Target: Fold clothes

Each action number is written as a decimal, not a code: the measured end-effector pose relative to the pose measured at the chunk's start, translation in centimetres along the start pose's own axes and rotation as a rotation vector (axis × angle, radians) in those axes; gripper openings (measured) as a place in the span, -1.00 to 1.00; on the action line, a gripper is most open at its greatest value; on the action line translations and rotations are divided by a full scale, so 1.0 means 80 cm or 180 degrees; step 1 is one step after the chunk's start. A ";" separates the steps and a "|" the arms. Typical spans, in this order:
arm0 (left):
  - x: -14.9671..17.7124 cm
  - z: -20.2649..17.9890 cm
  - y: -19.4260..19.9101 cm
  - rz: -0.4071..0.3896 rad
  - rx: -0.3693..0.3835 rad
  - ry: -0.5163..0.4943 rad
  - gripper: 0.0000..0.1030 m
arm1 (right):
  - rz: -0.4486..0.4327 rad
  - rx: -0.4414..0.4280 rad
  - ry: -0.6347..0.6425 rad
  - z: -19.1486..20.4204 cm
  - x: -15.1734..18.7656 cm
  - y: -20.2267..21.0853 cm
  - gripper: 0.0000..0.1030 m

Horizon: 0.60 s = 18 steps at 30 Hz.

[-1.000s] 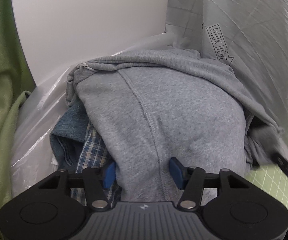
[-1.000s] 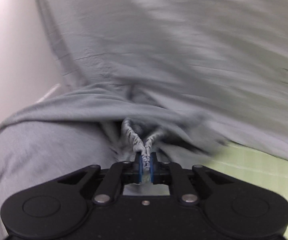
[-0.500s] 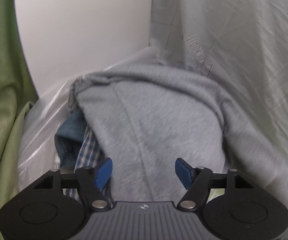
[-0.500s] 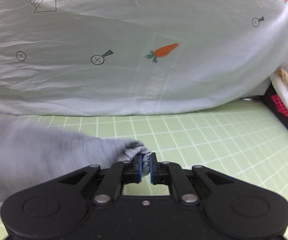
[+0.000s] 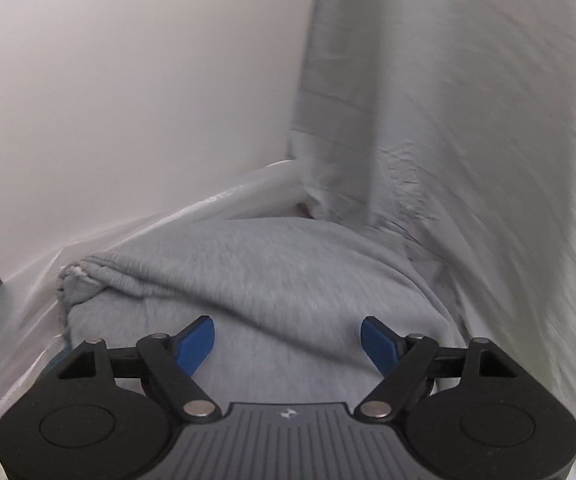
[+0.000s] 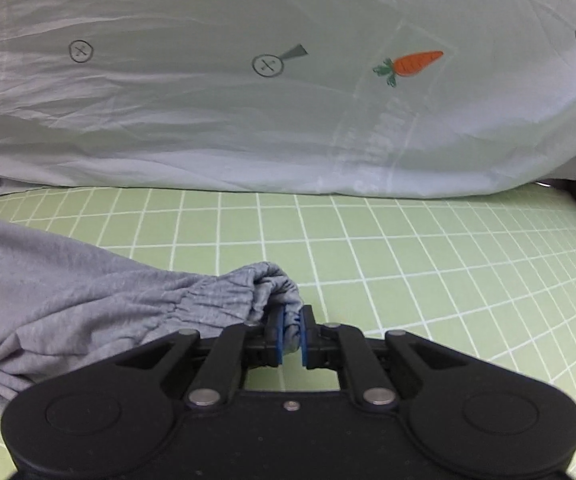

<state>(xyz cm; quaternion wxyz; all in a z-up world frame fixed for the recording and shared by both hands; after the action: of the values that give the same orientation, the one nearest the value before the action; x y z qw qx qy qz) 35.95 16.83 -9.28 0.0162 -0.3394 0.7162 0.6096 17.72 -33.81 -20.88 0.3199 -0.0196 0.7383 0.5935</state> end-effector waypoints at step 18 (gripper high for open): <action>-0.025 -0.060 0.120 -0.0877 0.0212 -0.0262 -0.98 | -0.0770 0.0323 -0.0348 -0.063 -0.030 0.070 -0.86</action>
<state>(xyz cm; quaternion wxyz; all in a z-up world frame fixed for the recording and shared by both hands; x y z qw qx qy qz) 34.54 13.77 1.09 0.1403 -0.4085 0.6814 0.5909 15.06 -37.45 -14.39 0.4295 -0.0598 0.7410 0.5127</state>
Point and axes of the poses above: each gripper's, at about its wrist camera, not at the fingertips, and y roughly against the way its jaws point, z to its left, x to its underside, the point moved 6 cm from there along -y, roughly the way its jaws point, and after that the axes turned 14 degrees about z, right-handed, at the moved point
